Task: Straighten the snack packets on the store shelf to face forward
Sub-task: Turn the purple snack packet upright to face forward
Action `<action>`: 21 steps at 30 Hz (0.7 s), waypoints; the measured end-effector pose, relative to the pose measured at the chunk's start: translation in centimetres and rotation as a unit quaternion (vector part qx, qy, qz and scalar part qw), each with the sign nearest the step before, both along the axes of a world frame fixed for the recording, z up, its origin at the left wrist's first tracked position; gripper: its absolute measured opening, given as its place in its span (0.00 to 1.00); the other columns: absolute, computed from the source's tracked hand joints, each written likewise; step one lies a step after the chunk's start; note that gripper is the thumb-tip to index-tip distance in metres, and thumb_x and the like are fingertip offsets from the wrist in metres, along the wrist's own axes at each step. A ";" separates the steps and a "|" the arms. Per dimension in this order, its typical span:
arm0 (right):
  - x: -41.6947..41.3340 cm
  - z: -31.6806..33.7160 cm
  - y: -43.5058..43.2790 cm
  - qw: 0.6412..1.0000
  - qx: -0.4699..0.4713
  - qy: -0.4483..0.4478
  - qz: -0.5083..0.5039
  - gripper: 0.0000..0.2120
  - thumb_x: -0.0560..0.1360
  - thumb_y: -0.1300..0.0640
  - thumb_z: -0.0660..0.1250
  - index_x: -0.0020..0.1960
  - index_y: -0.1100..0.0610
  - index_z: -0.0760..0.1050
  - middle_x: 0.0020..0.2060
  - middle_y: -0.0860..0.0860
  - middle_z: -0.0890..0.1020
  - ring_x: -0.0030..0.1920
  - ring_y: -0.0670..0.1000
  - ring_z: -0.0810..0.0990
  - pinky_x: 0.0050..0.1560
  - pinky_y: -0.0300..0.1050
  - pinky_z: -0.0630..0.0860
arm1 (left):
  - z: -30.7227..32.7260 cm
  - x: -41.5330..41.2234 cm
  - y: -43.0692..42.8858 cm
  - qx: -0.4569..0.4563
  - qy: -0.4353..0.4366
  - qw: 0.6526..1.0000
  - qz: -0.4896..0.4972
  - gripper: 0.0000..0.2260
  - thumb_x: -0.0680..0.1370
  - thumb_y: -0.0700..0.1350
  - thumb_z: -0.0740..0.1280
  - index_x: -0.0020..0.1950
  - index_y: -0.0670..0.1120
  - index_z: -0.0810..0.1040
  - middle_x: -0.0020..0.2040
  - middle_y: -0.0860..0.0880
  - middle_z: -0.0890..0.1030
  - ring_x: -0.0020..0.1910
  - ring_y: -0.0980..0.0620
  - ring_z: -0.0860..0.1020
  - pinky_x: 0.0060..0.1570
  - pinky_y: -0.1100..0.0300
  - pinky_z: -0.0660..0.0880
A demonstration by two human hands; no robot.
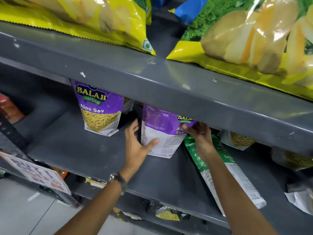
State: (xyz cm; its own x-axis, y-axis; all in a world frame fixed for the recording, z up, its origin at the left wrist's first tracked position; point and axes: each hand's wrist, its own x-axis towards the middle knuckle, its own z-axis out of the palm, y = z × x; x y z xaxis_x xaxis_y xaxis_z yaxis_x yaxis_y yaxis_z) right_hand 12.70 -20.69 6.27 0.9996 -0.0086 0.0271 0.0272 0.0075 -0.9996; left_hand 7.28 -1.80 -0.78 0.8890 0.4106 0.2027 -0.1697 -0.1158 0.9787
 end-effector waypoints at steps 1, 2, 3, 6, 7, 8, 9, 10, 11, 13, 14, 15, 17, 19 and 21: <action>0.3 0.1 0.0 1.000 -0.003 0.008 -0.012 0.17 0.64 0.65 0.76 0.52 0.61 0.78 0.51 0.63 0.83 0.56 0.62 0.80 0.63 0.58 0.74 | -0.4 -1.2 -1.1 0.002 -0.010 1.000 0.025 0.39 0.61 0.56 0.75 0.68 0.51 0.64 0.59 0.56 0.69 0.58 0.67 0.71 0.57 0.71 0.70; 0.5 0.2 0.2 1.000 -0.011 0.013 -0.020 0.17 0.63 0.63 0.77 0.50 0.59 0.79 0.48 0.60 0.83 0.56 0.63 0.80 0.63 0.60 0.73 | -1.0 -2.2 -2.3 0.005 -0.012 0.999 0.039 0.37 0.62 0.55 0.76 0.66 0.53 0.63 0.56 0.57 0.69 0.56 0.65 0.73 0.56 0.69 0.72; 0.6 0.3 0.4 0.999 -0.024 0.011 -0.026 0.15 0.63 0.62 0.77 0.47 0.57 0.78 0.44 0.56 0.83 0.53 0.62 0.80 0.62 0.59 0.74 | -1.5 -2.9 -3.4 0.005 -0.006 0.999 0.042 0.37 0.62 0.53 0.77 0.65 0.53 0.63 0.55 0.56 0.69 0.55 0.61 0.73 0.57 0.62 0.73; 0.0 1.1 1.2 0.999 -0.036 -0.021 -0.032 0.16 0.65 0.67 0.76 0.50 0.60 0.78 0.45 0.58 0.82 0.49 0.57 0.81 0.58 0.54 0.76 | -2.3 -3.5 -6.0 0.014 0.017 1.000 0.007 0.42 0.61 0.49 0.79 0.69 0.52 0.60 0.59 0.52 0.67 0.61 0.52 0.70 0.63 0.50 0.71; -0.4 1.3 1.5 0.998 -0.031 -0.035 -0.033 0.14 0.65 0.69 0.75 0.49 0.61 0.78 0.45 0.60 0.82 0.48 0.56 0.81 0.55 0.52 0.78 | -2.3 -3.3 -6.5 0.024 0.017 1.000 -0.006 0.45 0.61 0.52 0.79 0.71 0.51 0.58 0.61 0.51 0.65 0.64 0.51 0.68 0.65 0.51 0.69; -0.8 1.3 1.7 0.997 -0.035 -0.049 -0.037 0.11 0.65 0.69 0.75 0.46 0.61 0.78 0.44 0.62 0.83 0.45 0.55 0.81 0.51 0.50 0.79 | -2.1 -3.2 -6.8 0.029 0.017 0.999 -0.017 0.48 0.60 0.56 0.77 0.73 0.51 0.55 0.63 0.51 0.62 0.66 0.51 0.65 0.67 0.52 0.67; -1.2 1.2 1.8 0.996 -0.048 -0.059 -0.053 0.10 0.65 0.66 0.76 0.42 0.63 0.77 0.41 0.66 0.82 0.43 0.56 0.81 0.48 0.51 0.79 | -1.9 -3.0 -7.0 0.031 0.019 0.999 -0.028 0.51 0.59 0.59 0.76 0.74 0.50 0.53 0.66 0.51 0.60 0.69 0.52 0.62 0.69 0.52 0.65; -1.7 1.0 2.1 0.993 -0.068 -0.063 -0.074 0.13 0.64 0.61 0.78 0.40 0.65 0.76 0.40 0.70 0.81 0.40 0.59 0.82 0.47 0.54 0.80 | -1.8 -2.8 -7.2 0.036 0.019 0.998 -0.039 0.53 0.58 0.61 0.75 0.75 0.49 0.50 0.68 0.50 0.58 0.71 0.52 0.59 0.71 0.52 0.62; -2.1 0.8 2.2 0.990 -0.090 -0.065 -0.086 0.17 0.62 0.57 0.79 0.41 0.64 0.75 0.41 0.70 0.81 0.40 0.63 0.82 0.47 0.59 0.80 | -1.8 -2.6 -7.2 0.043 0.019 0.998 -0.052 0.55 0.57 0.64 0.74 0.75 0.49 0.48 0.71 0.48 0.56 0.74 0.51 0.54 0.73 0.51 0.58; -3.2 0.8 2.8 0.986 -0.107 -0.078 -0.100 0.18 0.61 0.56 0.80 0.45 0.61 0.78 0.42 0.63 0.84 0.42 0.58 0.84 0.50 0.59 0.80 | -1.8 -2.0 -7.1 0.059 0.025 0.995 -0.079 0.58 0.56 0.72 0.69 0.74 0.51 0.42 0.76 0.45 0.50 0.76 0.50 0.47 0.74 0.54 0.51; -3.7 0.8 3.1 0.985 -0.108 -0.080 -0.106 0.19 0.61 0.57 0.80 0.48 0.59 0.77 0.43 0.58 0.85 0.42 0.54 0.84 0.51 0.56 0.81 | -1.7 -1.7 -6.9 0.070 0.026 0.994 -0.083 0.58 0.56 0.75 0.65 0.74 0.52 0.40 0.77 0.45 0.48 0.77 0.50 0.45 0.75 0.54 0.50; -4.2 0.9 3.3 0.985 -0.108 -0.083 -0.106 0.20 0.62 0.58 0.79 0.50 0.59 0.76 0.44 0.56 0.84 0.42 0.51 0.83 0.50 0.53 0.80 | -1.8 -1.2 -6.7 0.083 0.028 0.993 -0.081 0.58 0.56 0.75 0.64 0.74 0.51 0.41 0.78 0.44 0.49 0.77 0.50 0.46 0.75 0.53 0.50; -5.3 1.2 3.7 0.985 -0.117 -0.096 -0.086 0.21 0.62 0.60 0.79 0.51 0.57 0.74 0.44 0.53 0.83 0.42 0.50 0.82 0.49 0.50 0.80 | -1.8 -0.3 -6.2 0.106 0.028 0.991 -0.072 0.59 0.56 0.74 0.66 0.76 0.47 0.44 0.77 0.44 0.53 0.77 0.47 0.50 0.75 0.48 0.55; -5.8 1.1 3.5 0.988 -0.122 -0.086 -0.049 0.21 0.62 0.60 0.79 0.50 0.54 0.73 0.44 0.52 0.82 0.45 0.51 0.82 0.51 0.53 0.80 | -1.7 0.4 -5.5 0.113 0.025 0.991 -0.069 0.57 0.56 0.70 0.70 0.75 0.45 0.48 0.76 0.44 0.56 0.76 0.48 0.54 0.73 0.48 0.58; -6.0 1.1 2.9 0.994 -0.092 -0.054 0.003 0.22 0.60 0.59 0.79 0.50 0.53 0.73 0.46 0.52 0.81 0.49 0.53 0.82 0.53 0.56 0.79 | -1.5 0.6 -4.6 0.075 0.030 0.994 -0.071 0.56 0.56 0.67 0.73 0.74 0.45 0.51 0.73 0.44 0.58 0.72 0.50 0.61 0.70 0.56 0.63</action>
